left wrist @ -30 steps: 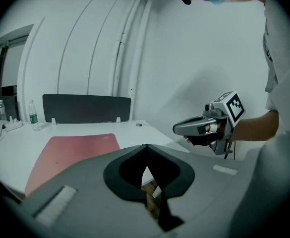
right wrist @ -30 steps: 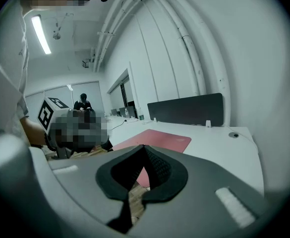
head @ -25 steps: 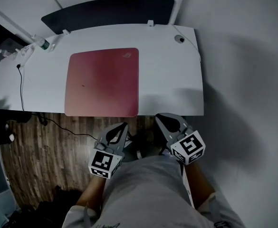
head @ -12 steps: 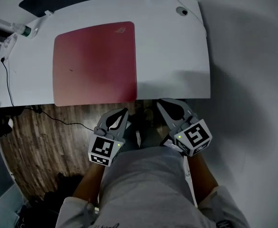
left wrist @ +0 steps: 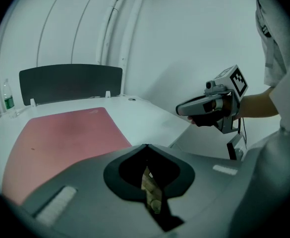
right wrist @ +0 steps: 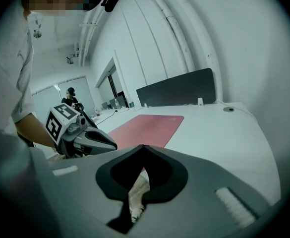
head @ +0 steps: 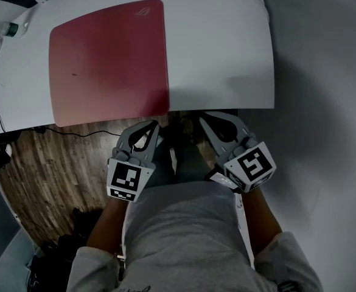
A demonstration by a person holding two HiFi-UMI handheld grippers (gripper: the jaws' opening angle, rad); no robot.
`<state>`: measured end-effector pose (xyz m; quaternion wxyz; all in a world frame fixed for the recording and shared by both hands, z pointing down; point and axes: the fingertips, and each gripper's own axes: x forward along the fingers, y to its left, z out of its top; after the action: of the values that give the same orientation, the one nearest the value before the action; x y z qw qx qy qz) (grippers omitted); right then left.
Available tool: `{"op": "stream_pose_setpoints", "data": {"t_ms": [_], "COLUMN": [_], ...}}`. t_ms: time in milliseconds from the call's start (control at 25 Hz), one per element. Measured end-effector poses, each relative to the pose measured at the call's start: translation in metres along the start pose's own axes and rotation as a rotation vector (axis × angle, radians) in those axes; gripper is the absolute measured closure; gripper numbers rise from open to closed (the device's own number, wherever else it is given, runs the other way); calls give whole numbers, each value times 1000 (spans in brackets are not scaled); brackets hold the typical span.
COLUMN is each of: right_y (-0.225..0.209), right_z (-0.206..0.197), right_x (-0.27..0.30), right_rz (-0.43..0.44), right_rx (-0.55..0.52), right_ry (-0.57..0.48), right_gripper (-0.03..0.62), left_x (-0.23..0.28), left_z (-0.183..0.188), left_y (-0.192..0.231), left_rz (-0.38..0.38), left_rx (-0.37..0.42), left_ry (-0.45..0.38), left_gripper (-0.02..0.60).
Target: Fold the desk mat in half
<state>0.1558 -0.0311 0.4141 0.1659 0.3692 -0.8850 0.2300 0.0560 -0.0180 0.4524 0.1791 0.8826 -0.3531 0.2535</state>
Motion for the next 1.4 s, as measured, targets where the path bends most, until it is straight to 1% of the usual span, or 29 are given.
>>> {"op": "stream_pose_setpoints", "data": {"t_ms": [160,480,560,640,720,920,1080,1280,1400], "right_y": [-6,-8,-8,-9,-9,-12,-16,-19,-20], "right_z": [-9,-25,-31,-34,-35,-42,-50,-52,-53], "right_x": [6,16,18,17,17,15,12,13,12], "right_rz": [6,19,25,29,27,12,2,-4,-9], "right_rx": [1,22,23,20,31,67,73,93,92], "right_ry": [8,25,34,38,37,44,49,29,32], "right_gripper": [588,588,587,587,587,586,587,588,586], "left_x": [7,25,29,33,38,51,60,70,74], "left_z": [-8,-30,-37,-44,-50,-61,-66,-75,-78], "left_y": [6,15,19,20,17,8,4,2,4], "left_rz": [1,11,29,46,42,22,45,80,104], "left_rx": [8,69,127,214,284,389,519,687,754], "left_ry": [15,74,109,152,180,214,241,269,283], "left_gripper": [561,551,542,522,503,448,416,411,411]}}
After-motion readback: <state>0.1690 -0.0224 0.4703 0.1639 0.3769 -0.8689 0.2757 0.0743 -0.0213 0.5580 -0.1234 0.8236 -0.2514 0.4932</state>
